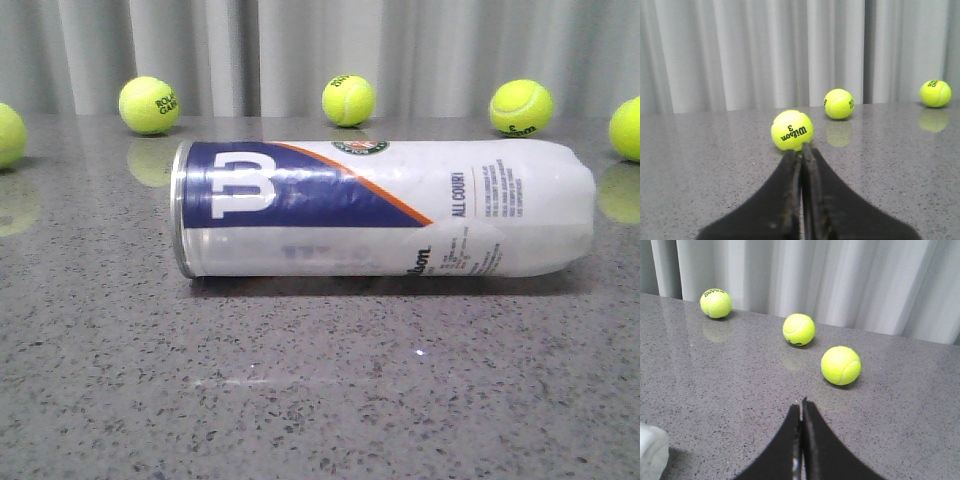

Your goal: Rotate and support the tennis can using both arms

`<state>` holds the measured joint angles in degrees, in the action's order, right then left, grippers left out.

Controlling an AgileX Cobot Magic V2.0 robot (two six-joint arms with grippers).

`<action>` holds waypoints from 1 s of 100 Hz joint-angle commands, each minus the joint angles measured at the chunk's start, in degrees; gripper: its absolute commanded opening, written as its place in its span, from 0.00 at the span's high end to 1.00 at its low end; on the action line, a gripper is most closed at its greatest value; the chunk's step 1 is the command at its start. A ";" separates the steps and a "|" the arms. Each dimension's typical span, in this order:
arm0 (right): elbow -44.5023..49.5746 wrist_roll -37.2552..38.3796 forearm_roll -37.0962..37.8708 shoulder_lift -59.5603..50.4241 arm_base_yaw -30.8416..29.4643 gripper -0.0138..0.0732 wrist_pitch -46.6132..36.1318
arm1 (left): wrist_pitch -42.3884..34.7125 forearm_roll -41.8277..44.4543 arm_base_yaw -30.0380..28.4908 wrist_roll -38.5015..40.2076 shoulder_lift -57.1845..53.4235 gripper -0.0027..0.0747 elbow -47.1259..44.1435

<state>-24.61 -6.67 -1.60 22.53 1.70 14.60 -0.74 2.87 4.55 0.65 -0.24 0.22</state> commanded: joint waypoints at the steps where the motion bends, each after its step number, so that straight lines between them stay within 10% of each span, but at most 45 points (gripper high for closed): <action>1: -1.51 0.04 0.36 0.18 -0.44 0.92 -5.01 | -4.94 -3.67 -0.09 0.30 -2.23 0.99 -1.04; 27: -1.51 0.04 0.36 0.18 -0.44 0.92 -5.01 | 3.21 -8.27 -0.09 0.30 1.56 0.99 12.11; 72: -1.51 0.04 0.36 0.18 -0.44 0.92 -5.01 | 44.95 -8.27 -0.09 0.30 29.29 0.99 46.61; 100: -1.51 0.04 0.36 0.18 -0.44 0.92 -5.01 | 51.50 -8.27 -0.09 0.30 39.14 0.99 53.46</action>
<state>-24.61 -6.67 -1.60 22.53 1.70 14.60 52.87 -4.69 4.55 0.65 36.84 51.24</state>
